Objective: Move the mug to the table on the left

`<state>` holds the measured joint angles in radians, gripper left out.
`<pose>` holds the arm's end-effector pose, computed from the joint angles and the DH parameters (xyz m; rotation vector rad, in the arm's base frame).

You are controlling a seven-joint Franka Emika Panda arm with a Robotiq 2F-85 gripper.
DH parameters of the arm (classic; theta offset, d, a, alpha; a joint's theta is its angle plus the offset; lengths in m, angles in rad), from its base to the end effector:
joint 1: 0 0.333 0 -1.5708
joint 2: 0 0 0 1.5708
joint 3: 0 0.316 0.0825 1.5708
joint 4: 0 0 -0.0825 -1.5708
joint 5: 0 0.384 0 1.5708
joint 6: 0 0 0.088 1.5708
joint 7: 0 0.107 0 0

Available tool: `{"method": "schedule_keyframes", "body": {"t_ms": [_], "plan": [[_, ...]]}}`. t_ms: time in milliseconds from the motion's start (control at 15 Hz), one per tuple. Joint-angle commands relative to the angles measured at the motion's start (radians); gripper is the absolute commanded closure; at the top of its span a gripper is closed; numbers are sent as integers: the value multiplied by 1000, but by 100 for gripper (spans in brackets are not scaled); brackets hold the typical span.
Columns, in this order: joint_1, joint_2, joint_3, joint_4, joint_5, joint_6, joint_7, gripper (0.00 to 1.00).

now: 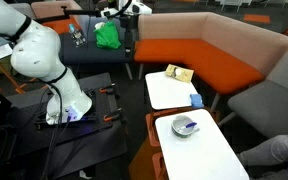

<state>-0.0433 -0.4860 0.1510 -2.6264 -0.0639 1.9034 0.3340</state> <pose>0.3526 0.0312 0.3873 2.9312 -0.3295 -0.3121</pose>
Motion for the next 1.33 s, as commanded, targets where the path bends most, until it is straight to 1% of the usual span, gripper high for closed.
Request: {"method": "schedule_keyframes", "body": {"t_ms": [0,400,600,667,733,933,1067,1133,1267], "plan": [[14,1,-14,1,-6,-2,5,0],[14,1,-14,1,-6,-2,5,0],[-17,37,-61,-3,23,165,27,0],[-26,61,-86,-5,40,244,19,0],[-45,89,-96,-9,37,325,45,0],[-94,223,-128,15,8,538,64,0],[-127,336,-135,55,-29,625,95,0],[-143,394,-137,80,-63,657,130,0],[-152,519,-165,150,-115,694,183,0]]}}
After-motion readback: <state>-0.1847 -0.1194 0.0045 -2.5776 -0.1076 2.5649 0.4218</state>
